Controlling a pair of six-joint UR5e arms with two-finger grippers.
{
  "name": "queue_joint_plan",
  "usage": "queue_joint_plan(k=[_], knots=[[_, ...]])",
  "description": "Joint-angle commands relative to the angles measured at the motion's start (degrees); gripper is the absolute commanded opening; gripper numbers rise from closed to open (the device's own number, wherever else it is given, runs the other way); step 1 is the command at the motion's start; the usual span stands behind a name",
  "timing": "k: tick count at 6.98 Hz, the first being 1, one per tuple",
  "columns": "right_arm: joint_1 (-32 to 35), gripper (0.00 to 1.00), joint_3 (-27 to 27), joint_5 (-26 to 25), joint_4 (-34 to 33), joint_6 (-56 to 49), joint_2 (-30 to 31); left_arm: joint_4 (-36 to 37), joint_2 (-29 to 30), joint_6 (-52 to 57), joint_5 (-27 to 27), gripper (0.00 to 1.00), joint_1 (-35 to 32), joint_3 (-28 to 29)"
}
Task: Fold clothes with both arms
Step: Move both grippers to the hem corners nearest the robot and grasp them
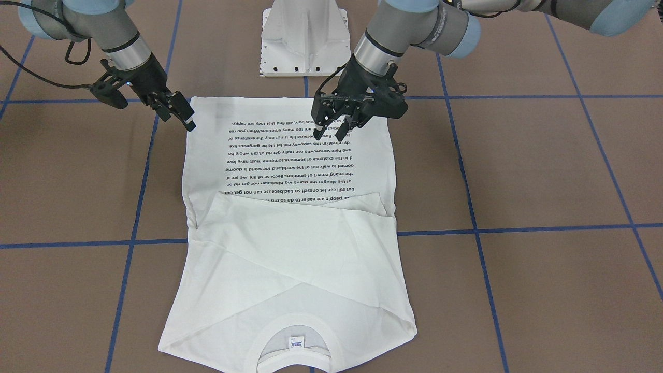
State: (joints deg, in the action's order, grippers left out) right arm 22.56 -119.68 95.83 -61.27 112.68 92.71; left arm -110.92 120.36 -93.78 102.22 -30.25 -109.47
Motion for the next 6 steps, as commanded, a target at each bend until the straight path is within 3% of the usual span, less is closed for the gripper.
queue_joint_plan(k=[1,6], knots=[[-6.81,0.98,-0.99,-4.59,-3.23,7.87,0.10,2.99,-5.39,-2.44,0.09,0.62,1.41,-5.75],[-12.98,0.95,-0.55,-5.04,-3.76,13.53,2.30,2.99,-9.62,-8.96,0.61,0.63,7.84,-6.37]])
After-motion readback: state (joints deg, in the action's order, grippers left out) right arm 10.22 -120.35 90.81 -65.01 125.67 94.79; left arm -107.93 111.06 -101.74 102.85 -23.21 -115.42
